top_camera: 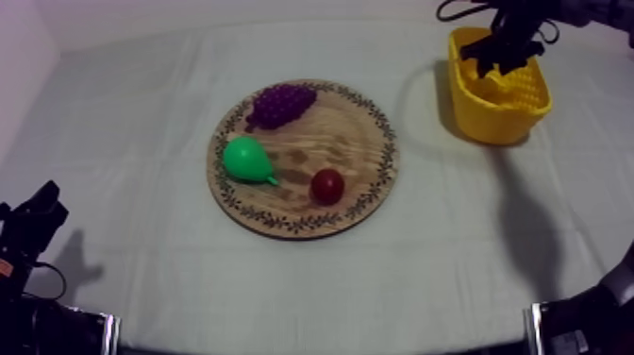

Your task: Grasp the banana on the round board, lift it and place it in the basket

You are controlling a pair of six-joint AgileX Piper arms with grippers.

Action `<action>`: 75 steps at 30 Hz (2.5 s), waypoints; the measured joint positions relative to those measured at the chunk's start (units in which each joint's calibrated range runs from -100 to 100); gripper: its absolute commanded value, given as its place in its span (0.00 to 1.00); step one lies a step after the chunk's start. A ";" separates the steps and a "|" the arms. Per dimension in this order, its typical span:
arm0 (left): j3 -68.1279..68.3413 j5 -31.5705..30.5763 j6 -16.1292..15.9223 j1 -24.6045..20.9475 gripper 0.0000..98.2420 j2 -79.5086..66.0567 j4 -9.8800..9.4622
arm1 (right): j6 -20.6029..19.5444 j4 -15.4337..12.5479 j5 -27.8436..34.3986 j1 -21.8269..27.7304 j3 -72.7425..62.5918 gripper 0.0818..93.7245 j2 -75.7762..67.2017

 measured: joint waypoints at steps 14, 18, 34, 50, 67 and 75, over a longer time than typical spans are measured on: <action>0.00 0.00 0.00 0.00 0.00 0.00 0.00 | 1.40 -0.75 -0.70 0.46 -0.21 0.04 -6.88; 0.00 0.00 0.00 0.00 0.00 0.00 0.00 | -0.11 -0.07 -5.27 0.25 4.26 0.04 -14.28; 0.00 0.00 0.00 0.00 0.00 0.00 0.00 | -17.22 12.66 -40.26 4.39 60.50 0.01 -69.13; 0.00 0.00 0.00 0.00 0.00 0.00 0.00 | 0.70 -12.57 -25.25 3.78 94.82 0.01 -113.12; 0.00 0.00 0.00 0.00 0.00 0.00 0.00 | 8.86 -14.01 -17.28 3.82 95.54 0.01 -125.17; 0.00 0.00 0.00 0.00 0.00 0.00 0.00 | 11.52 -13.95 -20.04 4.01 96.09 0.01 -125.17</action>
